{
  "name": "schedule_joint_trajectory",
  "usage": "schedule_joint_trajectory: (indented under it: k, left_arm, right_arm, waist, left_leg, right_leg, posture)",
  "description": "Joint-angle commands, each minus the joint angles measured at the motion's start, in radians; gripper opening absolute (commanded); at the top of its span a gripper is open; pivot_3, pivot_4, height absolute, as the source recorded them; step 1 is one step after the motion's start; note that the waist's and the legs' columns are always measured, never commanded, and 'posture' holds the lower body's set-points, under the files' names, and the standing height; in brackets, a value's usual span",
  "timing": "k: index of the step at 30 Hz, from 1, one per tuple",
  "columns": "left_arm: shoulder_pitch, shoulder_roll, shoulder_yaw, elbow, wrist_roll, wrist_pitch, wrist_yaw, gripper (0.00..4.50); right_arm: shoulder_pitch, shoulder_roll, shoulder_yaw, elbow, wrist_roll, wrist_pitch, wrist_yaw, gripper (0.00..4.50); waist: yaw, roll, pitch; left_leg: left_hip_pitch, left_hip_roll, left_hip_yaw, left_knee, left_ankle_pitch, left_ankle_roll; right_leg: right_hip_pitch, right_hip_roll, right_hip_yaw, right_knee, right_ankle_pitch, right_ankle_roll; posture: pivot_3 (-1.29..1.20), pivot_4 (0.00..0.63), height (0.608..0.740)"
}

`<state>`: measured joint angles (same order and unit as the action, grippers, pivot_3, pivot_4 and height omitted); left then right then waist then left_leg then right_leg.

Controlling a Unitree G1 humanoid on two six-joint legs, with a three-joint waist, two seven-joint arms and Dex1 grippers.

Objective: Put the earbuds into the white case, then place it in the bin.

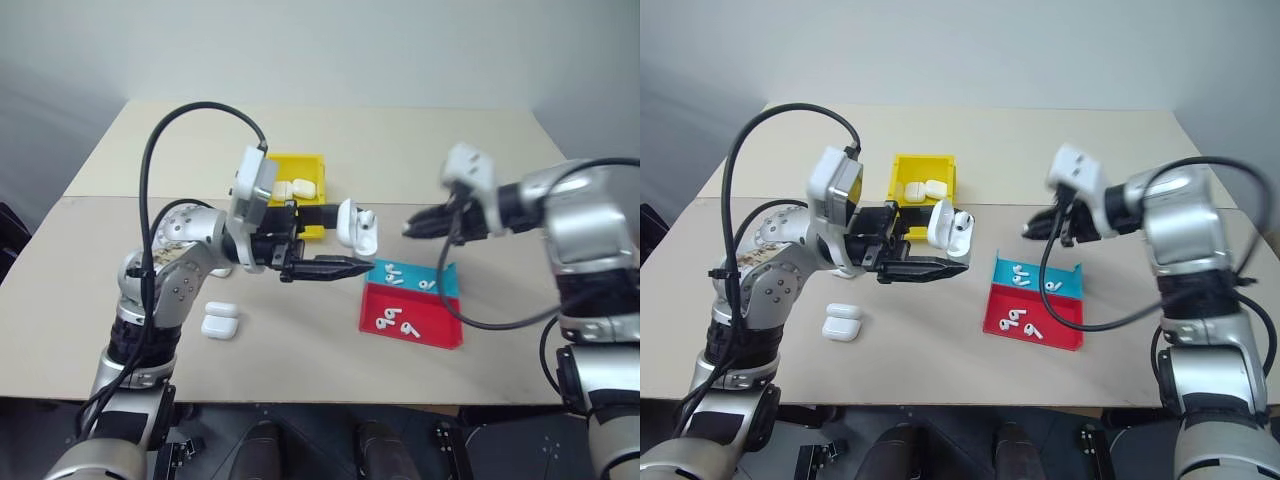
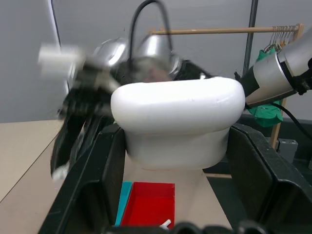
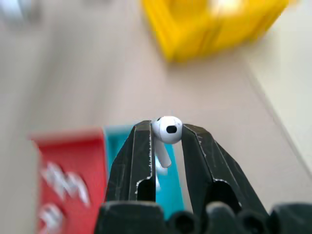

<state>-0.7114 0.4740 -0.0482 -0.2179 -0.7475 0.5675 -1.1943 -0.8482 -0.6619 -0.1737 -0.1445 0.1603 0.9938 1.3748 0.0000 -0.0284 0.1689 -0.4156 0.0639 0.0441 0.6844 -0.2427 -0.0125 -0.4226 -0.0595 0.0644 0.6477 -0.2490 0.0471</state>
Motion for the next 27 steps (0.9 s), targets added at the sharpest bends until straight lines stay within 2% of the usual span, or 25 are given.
schedule_joint_trajectory:
  k: [1,2,4,8,11,18,22,27]
  left_arm:
    - [-0.038,-0.004,0.005,0.012,0.001,-0.029,-0.021,2.79]
    - [-0.044,-0.008,0.000,0.024,0.006,-0.033,-0.027,2.79]
    - [-0.055,-0.017,-0.009,0.045,0.017,-0.042,-0.035,2.79]
    - [-0.080,-0.031,-0.022,0.081,0.034,-0.056,-0.052,2.79]
    - [-0.098,-0.038,-0.025,0.104,0.045,-0.062,-0.064,2.79]
    - [-0.111,-0.051,-0.027,0.114,0.052,-0.062,-0.064,2.79]
    - [-0.106,-0.044,-0.021,0.108,0.050,-0.054,-0.064,2.79]
    - [-0.102,-0.038,-0.015,0.103,0.046,-0.050,-0.066,2.79]
  right_arm:
    - [-0.024,0.104,-0.310,-0.246,0.218,0.421,-0.092,0.61]
    - [-0.038,0.149,-0.372,-0.314,0.252,0.524,-0.117,0.61]
    - [-0.046,0.237,-0.452,-0.419,0.341,0.616,-0.188,0.61]
    - [-0.039,0.387,-0.520,-0.516,0.563,0.621,-0.393,0.61]
    - [-0.001,0.431,-0.525,-0.564,0.707,0.621,-0.530,0.61]
    - [0.065,0.411,-0.515,-0.549,0.952,0.621,-0.740,0.61]
    - [0.088,0.379,-0.469,-0.542,1.043,0.613,-0.834,0.61]
    - [0.140,0.315,-0.391,-0.544,1.112,0.518,-0.929,0.61]
  waist:
    - [0.000,0.000,0.000]
    - [0.000,0.000,0.000]
    - [-0.001,0.000,0.000]
    - [-0.008,0.001,0.000]
    - [-0.012,0.001,0.000]
    - [-0.015,0.001,0.000]
    - [-0.018,0.001,0.000]
    - [-0.018,0.001,0.000]
  left_leg:
    - [0.000,0.000,0.000,0.000,0.000,0.000]
    - [0.001,0.000,0.000,0.000,0.000,0.000]
    - [0.001,0.000,0.000,0.000,0.000,0.000]
    - [0.002,0.000,0.000,0.000,0.000,0.000]
    - [0.001,0.000,0.000,0.000,0.000,0.000]
    - [0.000,-0.001,-0.001,0.000,0.000,0.000]
    - [0.000,-0.001,-0.001,0.000,0.000,0.000]
    - [0.000,-0.001,-0.001,-0.001,0.000,0.000]
  right_leg:
    - [0.000,0.000,0.000,0.000,0.000,0.000]
    - [0.000,0.000,0.000,0.001,0.000,0.000]
    - [0.000,0.000,0.000,0.002,0.000,0.000]
    - [0.000,0.001,0.000,0.003,0.000,0.000]
    - [0.000,0.000,0.000,0.003,0.000,0.000]
    - [0.000,0.000,0.000,0.002,0.000,0.000]
    - [0.000,0.000,0.000,0.002,0.000,0.000]
    - [0.000,0.000,0.000,0.001,0.000,0.000]
  posture:
    - [0.00,0.150,0.740]
    - [0.00,0.150,0.740]
    - [0.00,0.150,0.740]
    - [0.00,0.150,0.740]
    - [0.00,0.150,0.740]
    - [0.00,0.150,0.740]
    - [0.00,0.150,0.740]
    - [0.00,0.150,0.740]
